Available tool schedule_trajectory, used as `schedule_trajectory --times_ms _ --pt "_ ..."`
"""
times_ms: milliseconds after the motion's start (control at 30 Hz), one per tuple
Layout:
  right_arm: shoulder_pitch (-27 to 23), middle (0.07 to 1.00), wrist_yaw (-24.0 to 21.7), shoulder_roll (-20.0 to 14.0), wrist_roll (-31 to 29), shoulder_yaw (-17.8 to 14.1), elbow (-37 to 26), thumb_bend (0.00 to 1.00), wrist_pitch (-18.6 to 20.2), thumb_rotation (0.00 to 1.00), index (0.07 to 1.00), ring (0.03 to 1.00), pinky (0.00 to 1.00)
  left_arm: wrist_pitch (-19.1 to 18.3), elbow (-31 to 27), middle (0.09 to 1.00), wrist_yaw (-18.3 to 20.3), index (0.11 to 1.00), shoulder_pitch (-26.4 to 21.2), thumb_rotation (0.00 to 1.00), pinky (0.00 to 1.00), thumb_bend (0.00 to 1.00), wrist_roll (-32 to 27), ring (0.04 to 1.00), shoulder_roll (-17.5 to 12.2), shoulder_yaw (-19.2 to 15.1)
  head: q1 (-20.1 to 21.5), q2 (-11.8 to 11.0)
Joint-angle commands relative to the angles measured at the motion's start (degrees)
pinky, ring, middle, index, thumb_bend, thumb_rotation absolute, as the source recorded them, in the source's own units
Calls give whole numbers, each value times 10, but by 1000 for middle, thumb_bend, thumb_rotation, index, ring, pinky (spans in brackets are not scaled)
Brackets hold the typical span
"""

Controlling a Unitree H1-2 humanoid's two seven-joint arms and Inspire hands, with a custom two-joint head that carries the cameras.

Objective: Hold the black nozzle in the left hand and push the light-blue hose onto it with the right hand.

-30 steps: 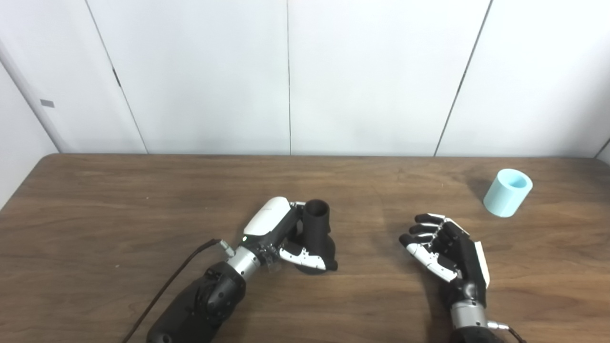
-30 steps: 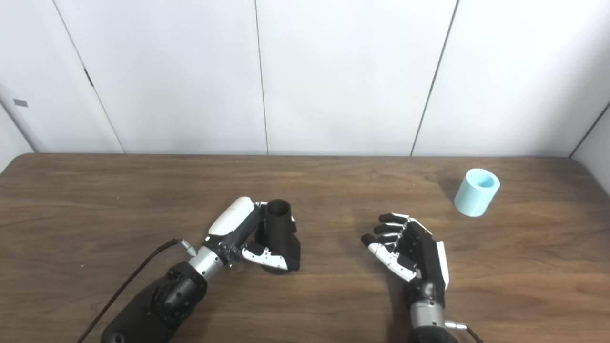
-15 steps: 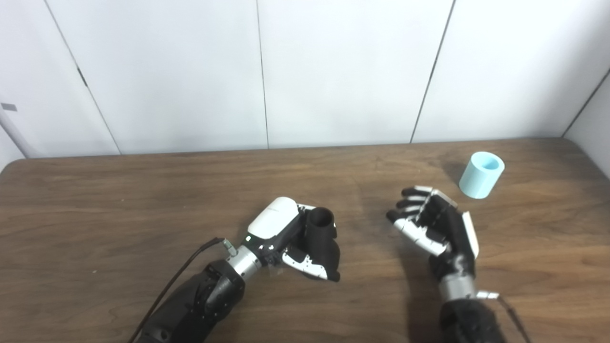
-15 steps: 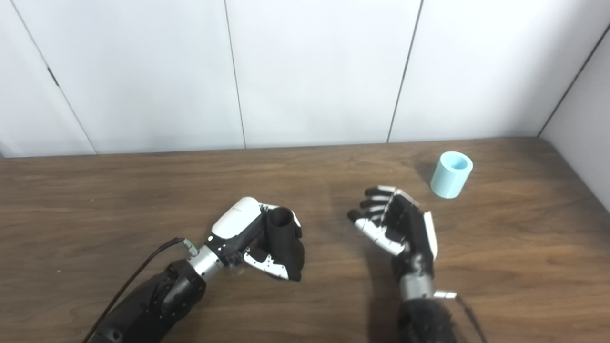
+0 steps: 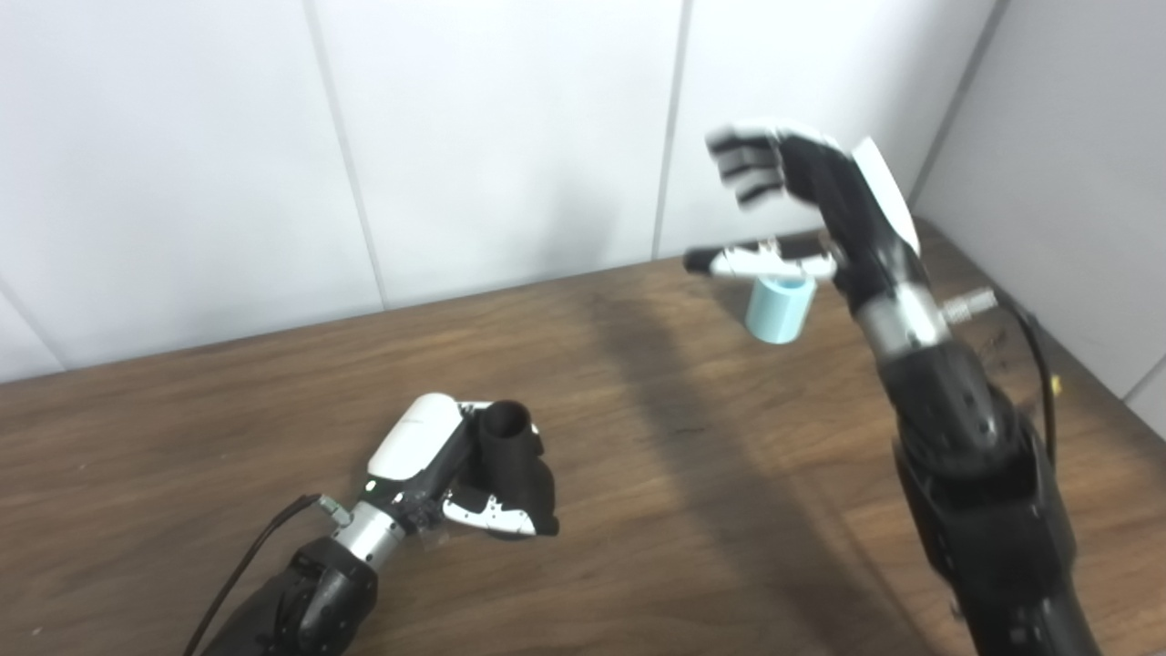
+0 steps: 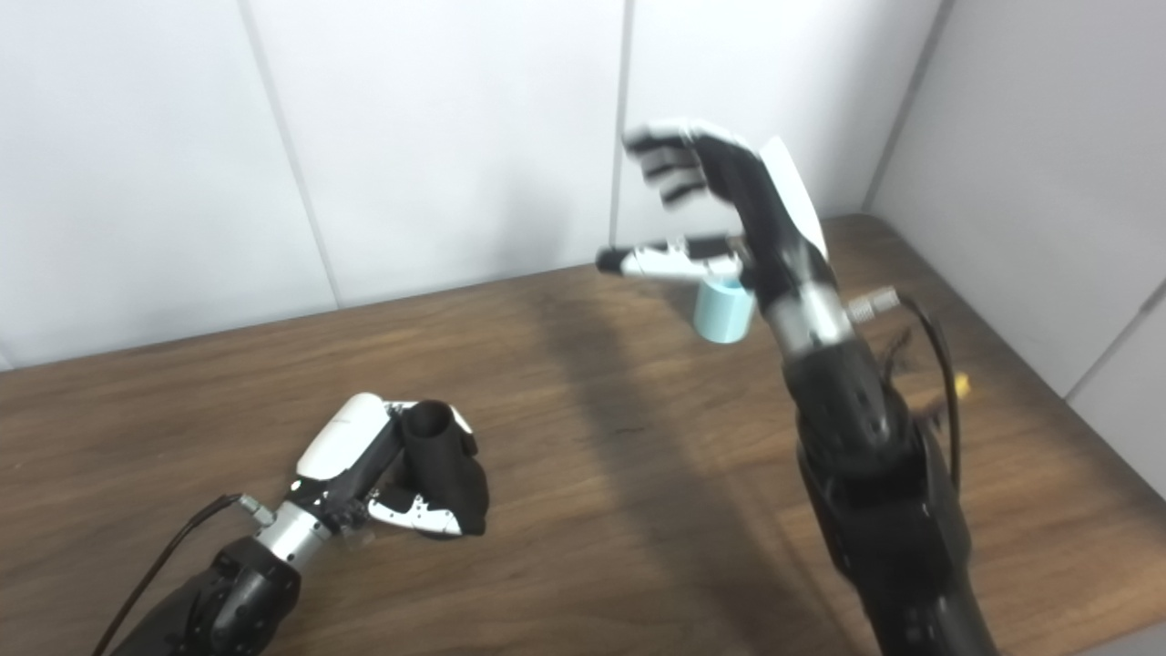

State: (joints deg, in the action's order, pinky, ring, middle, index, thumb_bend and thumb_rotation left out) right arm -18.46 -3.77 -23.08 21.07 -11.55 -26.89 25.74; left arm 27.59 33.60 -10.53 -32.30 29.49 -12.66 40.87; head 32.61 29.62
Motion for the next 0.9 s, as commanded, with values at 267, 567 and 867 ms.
schedule_trajectory --times_ms 267,567,867 --pt "-22 986 -9 -103 -27 -63 181 901 -29 371 927 958 848 -7 93 441 -1 510 106 0 347 503 16 412 -23 58 10 -11" --pt "-44 961 -5 -100 -60 -38 274 871 -30 261 912 938 835 -7 99 451 -9 502 95 0 367 505 5 435 -36 71 17 -17" --pt "-43 983 -11 -85 -101 -24 340 827 -50 204 951 964 868 -7 85 453 -7 502 102 0 366 505 5 432 -42 73 14 -13"
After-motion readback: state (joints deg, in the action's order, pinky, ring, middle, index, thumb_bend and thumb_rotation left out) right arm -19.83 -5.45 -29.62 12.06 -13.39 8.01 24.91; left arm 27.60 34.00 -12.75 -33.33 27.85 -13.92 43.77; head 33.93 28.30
